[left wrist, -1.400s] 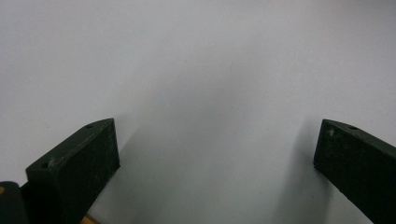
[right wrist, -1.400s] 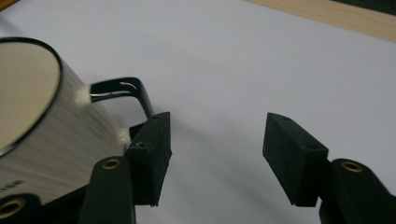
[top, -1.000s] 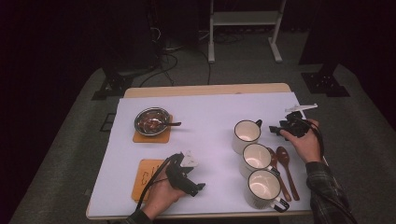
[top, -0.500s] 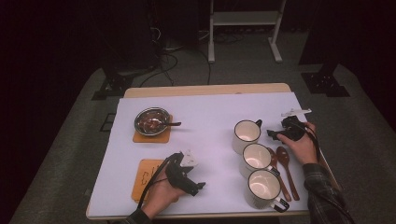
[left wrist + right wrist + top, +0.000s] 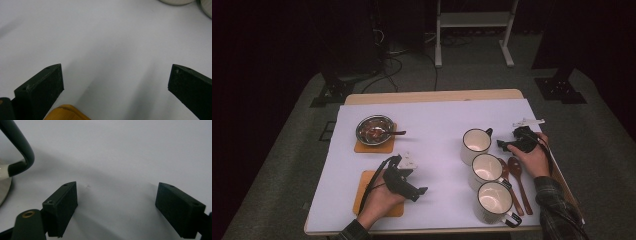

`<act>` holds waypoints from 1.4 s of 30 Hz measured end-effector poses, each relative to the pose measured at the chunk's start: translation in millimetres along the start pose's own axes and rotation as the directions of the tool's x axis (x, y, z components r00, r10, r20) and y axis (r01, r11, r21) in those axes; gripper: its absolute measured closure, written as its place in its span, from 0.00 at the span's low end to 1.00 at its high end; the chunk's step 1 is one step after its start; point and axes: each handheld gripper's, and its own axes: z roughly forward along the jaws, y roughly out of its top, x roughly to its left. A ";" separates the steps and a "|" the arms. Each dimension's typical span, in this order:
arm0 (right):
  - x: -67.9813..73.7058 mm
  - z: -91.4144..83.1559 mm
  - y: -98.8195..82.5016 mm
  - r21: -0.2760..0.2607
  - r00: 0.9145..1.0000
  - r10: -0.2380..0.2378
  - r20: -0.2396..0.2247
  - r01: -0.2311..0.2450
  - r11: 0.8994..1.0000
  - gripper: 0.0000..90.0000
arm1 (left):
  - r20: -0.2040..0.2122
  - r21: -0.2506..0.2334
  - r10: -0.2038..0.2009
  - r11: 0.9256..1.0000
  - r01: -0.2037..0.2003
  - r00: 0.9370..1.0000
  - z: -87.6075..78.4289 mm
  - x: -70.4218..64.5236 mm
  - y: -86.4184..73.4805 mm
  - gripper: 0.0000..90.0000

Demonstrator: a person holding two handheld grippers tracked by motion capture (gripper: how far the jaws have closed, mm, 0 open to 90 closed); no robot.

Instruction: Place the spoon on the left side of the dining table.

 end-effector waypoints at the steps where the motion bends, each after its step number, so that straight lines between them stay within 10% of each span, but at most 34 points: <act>1: -0.1 0.0 -0.2 0.000 1.000 0.001 0.000 -0.001 1.000 0.18 | -0.004 0.004 0.004 1.000 -0.004 1.000 -0.5 1.2 0.1 0.00; 24: 0.5 0.1 -1.2 -0.006 1.000 0.004 0.002 -0.004 1.000 0.18 | -0.001 -0.030 -0.048 0.998 0.048 0.999 -12.4 36.4 6.0 0.00; 42: 0.5 0.3 -1.2 -0.005 1.000 0.004 0.002 -0.004 1.000 0.18 | -0.039 -0.080 -0.040 0.996 0.037 0.998 -25.8 69.3 13.0 0.32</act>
